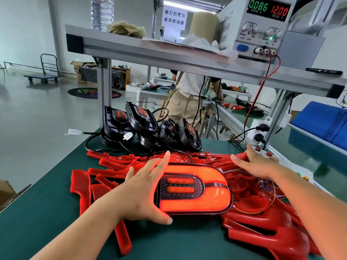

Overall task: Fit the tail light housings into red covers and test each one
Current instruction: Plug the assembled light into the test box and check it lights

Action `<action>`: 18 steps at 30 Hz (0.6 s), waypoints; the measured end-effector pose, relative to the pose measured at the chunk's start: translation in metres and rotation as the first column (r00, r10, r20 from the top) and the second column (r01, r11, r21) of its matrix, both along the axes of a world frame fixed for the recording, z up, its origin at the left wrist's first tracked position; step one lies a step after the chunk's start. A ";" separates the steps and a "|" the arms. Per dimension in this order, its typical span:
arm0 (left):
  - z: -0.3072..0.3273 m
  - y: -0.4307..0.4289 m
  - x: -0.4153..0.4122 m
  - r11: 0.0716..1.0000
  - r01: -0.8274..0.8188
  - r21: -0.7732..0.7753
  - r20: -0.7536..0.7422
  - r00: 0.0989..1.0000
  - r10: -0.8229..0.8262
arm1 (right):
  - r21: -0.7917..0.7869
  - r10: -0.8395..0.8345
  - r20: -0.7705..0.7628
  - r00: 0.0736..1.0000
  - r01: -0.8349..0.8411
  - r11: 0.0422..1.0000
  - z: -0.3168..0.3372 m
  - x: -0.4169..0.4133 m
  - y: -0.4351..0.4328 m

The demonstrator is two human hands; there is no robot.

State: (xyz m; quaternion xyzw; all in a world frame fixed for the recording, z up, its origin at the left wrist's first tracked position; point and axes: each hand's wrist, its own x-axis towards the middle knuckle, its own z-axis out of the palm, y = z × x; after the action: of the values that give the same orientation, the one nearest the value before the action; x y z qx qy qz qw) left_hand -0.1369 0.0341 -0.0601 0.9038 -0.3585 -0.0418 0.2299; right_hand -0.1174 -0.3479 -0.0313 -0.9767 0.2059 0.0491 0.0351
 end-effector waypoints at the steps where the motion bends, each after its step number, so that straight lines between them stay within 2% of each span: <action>1: 0.000 0.000 0.000 1.000 0.000 0.002 -0.002 1.000 0.000 | 0.002 0.000 0.001 1.000 0.000 1.000 0.000 0.000 0.000; 8: 0.001 0.001 0.000 1.000 0.018 0.022 -0.006 1.000 -0.018 | 0.051 -0.027 0.034 0.999 0.025 0.998 0.002 -0.003 0.000; 12: 0.002 0.002 -0.001 0.997 0.023 0.069 0.009 1.000 -0.024 | 0.088 -0.018 0.170 0.985 0.003 0.996 0.007 -0.008 0.001; 14: 0.002 0.001 -0.002 0.997 0.021 0.074 0.020 1.000 -0.023 | 0.002 0.049 0.357 0.933 -0.054 0.999 0.010 -0.013 0.008; 16: 0.002 0.000 -0.004 0.997 0.015 0.069 0.038 0.999 -0.017 | -0.169 0.202 0.523 0.828 -0.131 0.977 0.013 -0.020 0.016; 18: 0.002 -0.001 -0.005 0.998 0.010 0.069 0.044 0.999 -0.013 | -0.249 0.372 0.508 0.777 -0.281 0.927 0.016 -0.031 0.028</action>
State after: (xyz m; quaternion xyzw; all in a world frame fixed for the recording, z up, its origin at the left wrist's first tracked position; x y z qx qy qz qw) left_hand -0.1423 0.0331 -0.0579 0.9098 -0.3671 -0.0354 0.1905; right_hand -0.1481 -0.3195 -0.0151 -0.9698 0.0175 -0.2431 0.0052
